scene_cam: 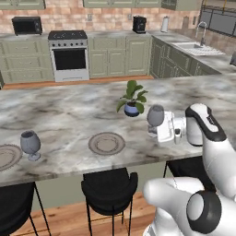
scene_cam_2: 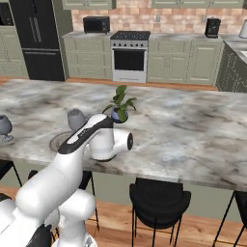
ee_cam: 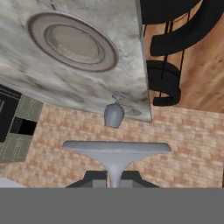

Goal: Retrieve the wine glasses from the counter and place one next to each plate.

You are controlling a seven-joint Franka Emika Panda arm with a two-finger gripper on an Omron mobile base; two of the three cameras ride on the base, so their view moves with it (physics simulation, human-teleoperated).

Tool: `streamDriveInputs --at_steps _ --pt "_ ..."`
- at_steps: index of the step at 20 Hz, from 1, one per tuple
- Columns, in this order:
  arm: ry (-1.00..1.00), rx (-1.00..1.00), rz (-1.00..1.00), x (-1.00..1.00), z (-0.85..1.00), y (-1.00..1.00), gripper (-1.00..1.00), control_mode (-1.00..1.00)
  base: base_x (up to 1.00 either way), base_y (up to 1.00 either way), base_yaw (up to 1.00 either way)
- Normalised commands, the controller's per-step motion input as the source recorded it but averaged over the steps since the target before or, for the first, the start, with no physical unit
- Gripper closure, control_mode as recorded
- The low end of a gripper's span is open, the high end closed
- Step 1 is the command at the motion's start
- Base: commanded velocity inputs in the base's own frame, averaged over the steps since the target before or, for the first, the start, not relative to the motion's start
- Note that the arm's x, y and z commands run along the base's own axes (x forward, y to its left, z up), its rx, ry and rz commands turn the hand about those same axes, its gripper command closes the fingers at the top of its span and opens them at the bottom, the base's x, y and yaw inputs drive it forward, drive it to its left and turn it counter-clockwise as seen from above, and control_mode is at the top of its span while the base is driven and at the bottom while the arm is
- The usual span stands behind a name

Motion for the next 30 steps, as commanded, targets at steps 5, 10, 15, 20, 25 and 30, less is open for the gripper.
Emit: streamDriveInputs --at_steps 5,10,15,20,25,30 --pt "0.0 -0.01 0.0 0.41 -0.32 0.0 1.0 -1.0 0.0 0.0 0.0" --pt "0.0 0.0 0.01 0.31 -0.28 0.0 1.0 -1.0 0.0 0.0 0.0" --pt "0.0 0.0 0.01 0.26 -0.27 0.0 1.0 -1.0 0.0 0.0 0.0" --pt "0.0 0.0 0.07 0.11 -0.16 0.0 1.0 -1.0 0.0 0.0 0.0" --pt "-0.01 0.0 0.04 0.27 -0.16 0.0 1.0 -1.0 0.0 0.0 0.0" --pt "0.0 0.0 0.0 0.42 -0.33 0.0 1.0 -1.0 0.0 0.0 0.0"
